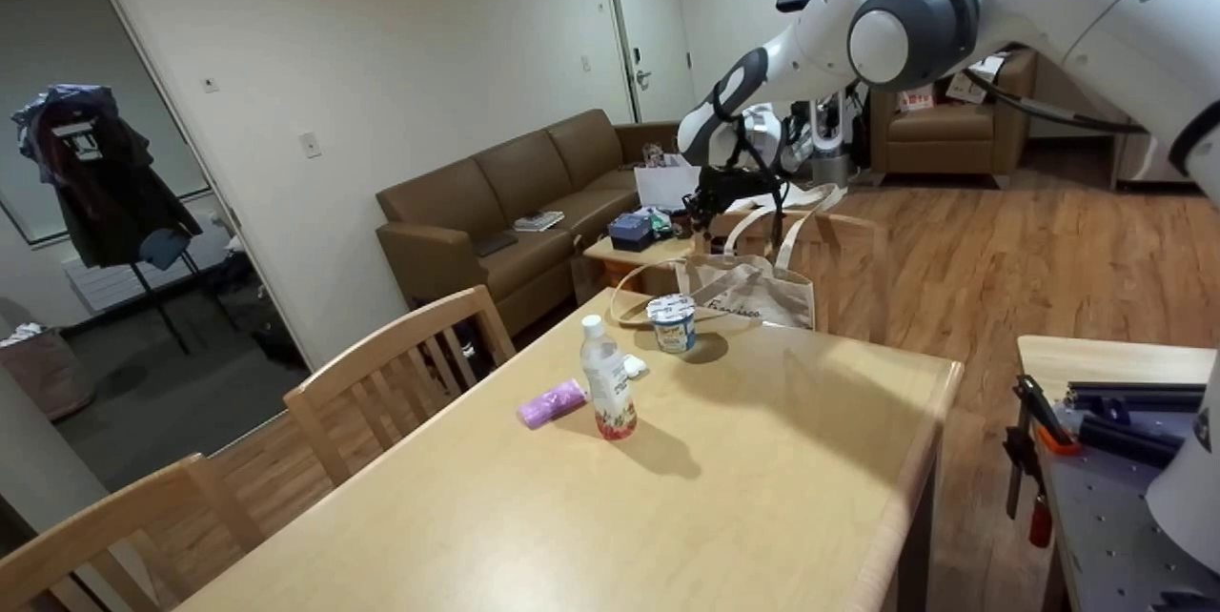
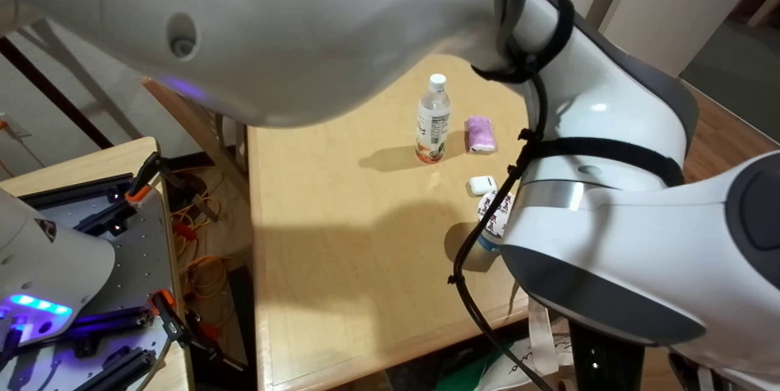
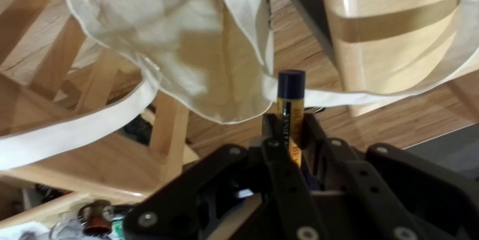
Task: Put the marker in the bag
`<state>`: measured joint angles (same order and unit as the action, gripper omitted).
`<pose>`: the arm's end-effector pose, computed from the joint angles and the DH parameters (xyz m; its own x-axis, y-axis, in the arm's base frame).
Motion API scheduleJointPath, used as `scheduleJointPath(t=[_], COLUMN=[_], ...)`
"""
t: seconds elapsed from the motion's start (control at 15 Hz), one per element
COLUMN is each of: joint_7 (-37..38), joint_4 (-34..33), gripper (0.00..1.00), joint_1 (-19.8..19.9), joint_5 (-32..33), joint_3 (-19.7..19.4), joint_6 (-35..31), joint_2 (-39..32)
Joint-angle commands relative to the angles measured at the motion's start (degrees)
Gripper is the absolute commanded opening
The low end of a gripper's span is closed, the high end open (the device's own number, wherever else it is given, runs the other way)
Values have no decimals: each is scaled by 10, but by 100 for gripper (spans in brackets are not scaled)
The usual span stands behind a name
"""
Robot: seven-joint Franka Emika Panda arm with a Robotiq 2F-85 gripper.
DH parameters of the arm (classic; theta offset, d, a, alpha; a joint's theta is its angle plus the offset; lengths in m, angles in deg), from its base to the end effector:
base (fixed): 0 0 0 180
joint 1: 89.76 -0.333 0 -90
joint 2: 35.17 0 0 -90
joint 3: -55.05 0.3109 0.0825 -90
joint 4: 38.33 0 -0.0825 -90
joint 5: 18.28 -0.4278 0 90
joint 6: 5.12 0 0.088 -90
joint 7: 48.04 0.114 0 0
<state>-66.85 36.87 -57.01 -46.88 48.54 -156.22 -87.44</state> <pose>0.6364 -0.5037 0.1960 0.6749 -0.5976 0.4330 -0.5899 -0.7894 -0.1701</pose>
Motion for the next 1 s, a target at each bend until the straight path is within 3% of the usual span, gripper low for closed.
scheduleJointPath(t=[0.0, 0.27, 0.4, 0.47, 0.6, 0.87, 0.93], joint_7=[119, 263, 290, 280, 211, 104, 75], joint_4=[-17, -41, -55, -63, -78, -105, -111], gripper=[5, 5, 5, 5, 5, 5, 43], joint_1=[-33, -93, -110, -109, -83, -50, -42], joint_5=[67, 188, 241, 263, 280, 287, 285], joint_3=[-59, -169, -198, -196, -139, -62, -46], joint_6=[-67, -50, -12, 9, 31, 64, 83], joint_2=[-31, -84, -111, -119, -126, -141, -141])
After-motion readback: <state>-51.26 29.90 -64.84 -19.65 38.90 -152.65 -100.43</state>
